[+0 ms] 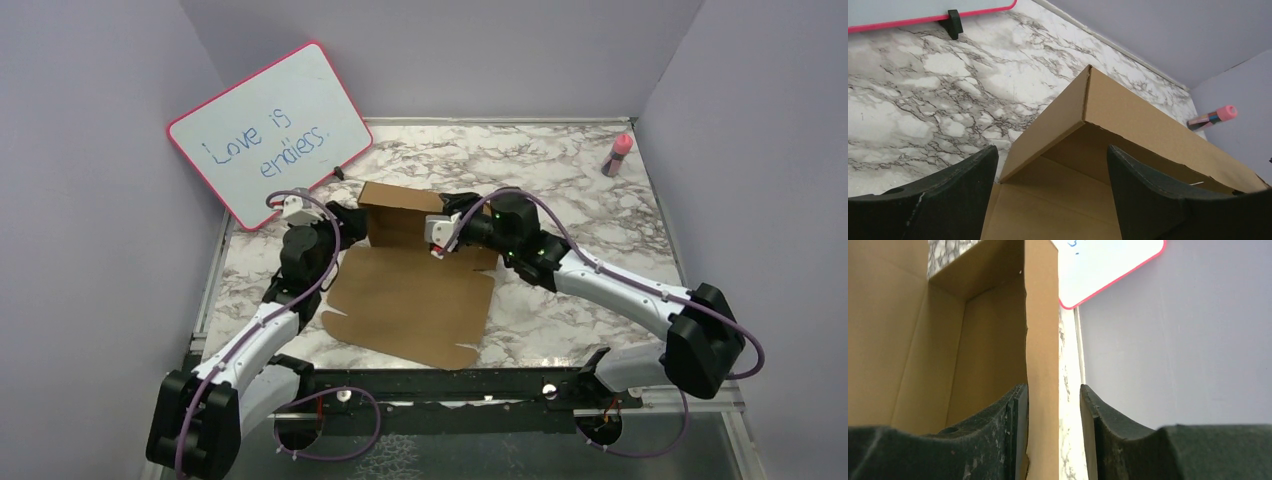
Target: Fold the paper box
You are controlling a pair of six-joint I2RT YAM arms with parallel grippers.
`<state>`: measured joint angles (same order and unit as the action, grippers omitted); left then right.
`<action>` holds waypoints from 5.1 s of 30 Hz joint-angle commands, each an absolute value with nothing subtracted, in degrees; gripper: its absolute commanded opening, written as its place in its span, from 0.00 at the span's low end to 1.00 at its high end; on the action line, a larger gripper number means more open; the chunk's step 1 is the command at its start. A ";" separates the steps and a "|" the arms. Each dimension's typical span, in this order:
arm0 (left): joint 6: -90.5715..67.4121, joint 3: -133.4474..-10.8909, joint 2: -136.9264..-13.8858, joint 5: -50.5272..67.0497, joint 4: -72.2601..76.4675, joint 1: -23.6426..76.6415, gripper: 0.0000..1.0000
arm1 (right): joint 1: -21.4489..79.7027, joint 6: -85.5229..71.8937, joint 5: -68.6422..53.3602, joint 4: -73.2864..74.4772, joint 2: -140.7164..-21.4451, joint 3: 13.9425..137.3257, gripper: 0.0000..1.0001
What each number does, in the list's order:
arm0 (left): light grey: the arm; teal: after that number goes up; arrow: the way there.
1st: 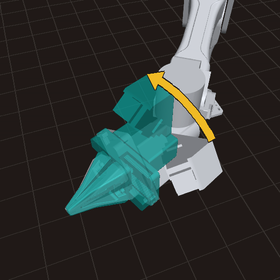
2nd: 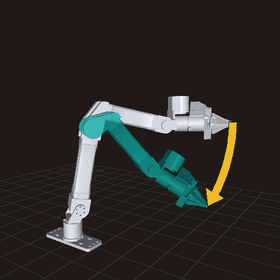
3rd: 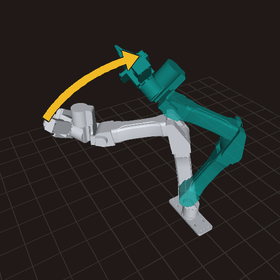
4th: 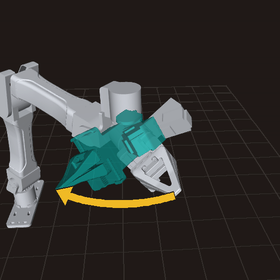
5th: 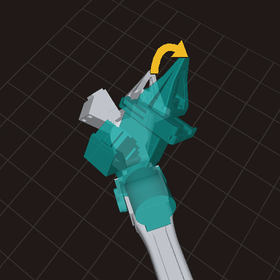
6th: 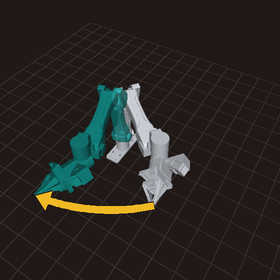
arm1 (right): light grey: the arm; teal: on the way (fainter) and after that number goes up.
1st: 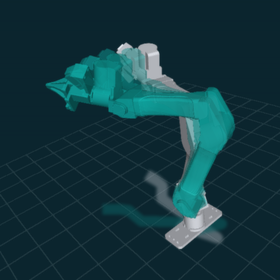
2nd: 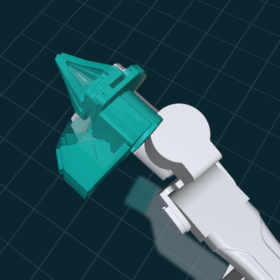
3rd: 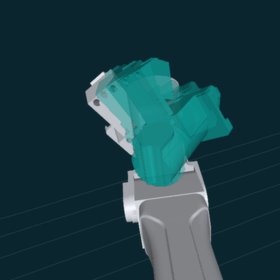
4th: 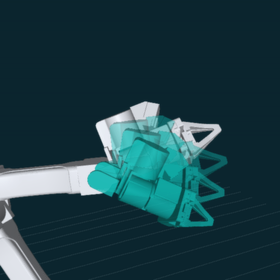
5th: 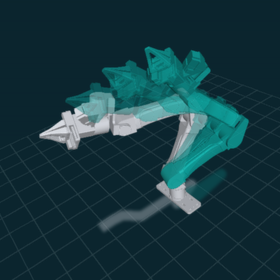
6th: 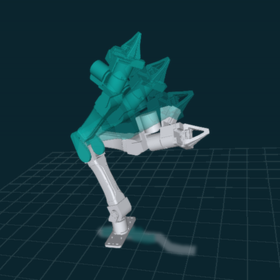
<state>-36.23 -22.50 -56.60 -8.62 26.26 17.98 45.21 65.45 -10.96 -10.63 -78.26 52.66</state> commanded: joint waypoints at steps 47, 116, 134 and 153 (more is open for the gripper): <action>-38.41 -52.35 -81.47 27.21 7.70 11.19 0.73 | 45.43 -31.86 19.76 -4.01 -64.96 42.80 0.62; -12.58 -78.90 -95.51 5.03 -8.32 32.34 0.78 | 38.21 -35.19 22.52 -45.82 -94.76 29.00 0.70; -16.30 -76.47 -97.47 8.31 -6.49 32.46 0.75 | 38.15 -18.12 11.31 -62.86 -99.66 27.52 0.27; -18.99 -76.33 -94.46 3.07 -5.37 31.90 0.77 | 38.30 -9.84 2.11 -58.07 -92.95 26.57 0.41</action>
